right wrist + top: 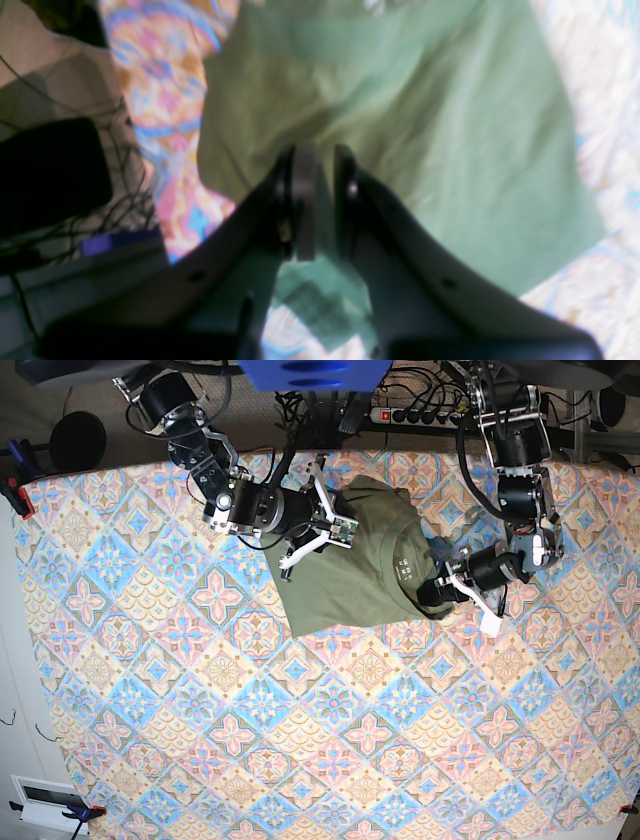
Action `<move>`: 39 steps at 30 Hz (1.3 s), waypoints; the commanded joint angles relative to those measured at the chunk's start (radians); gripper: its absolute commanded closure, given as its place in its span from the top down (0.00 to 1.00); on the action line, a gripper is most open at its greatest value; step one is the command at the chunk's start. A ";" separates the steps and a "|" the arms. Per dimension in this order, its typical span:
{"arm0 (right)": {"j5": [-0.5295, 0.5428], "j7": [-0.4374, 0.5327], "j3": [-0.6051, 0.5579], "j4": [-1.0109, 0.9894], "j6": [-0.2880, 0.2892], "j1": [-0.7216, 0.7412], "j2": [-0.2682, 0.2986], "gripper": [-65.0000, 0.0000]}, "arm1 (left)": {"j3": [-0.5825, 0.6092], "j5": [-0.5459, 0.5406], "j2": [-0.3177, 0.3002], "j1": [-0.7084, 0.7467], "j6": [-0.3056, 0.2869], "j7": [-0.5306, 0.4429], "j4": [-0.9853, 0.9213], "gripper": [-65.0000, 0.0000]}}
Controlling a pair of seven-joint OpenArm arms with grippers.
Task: Layout the t-shirt on the table in an organized manner, then fold the t-shirt properly
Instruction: 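Grasp the bundle edge with the left gripper and tuck it under, then hold the bundle corners with both grippers and square the folded shirt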
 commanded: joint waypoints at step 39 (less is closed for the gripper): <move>0.009 0.012 0.187 0.013 -0.001 0.012 -0.004 0.09 | 0.031 -0.106 0.027 0.393 -0.007 0.067 0.387 0.64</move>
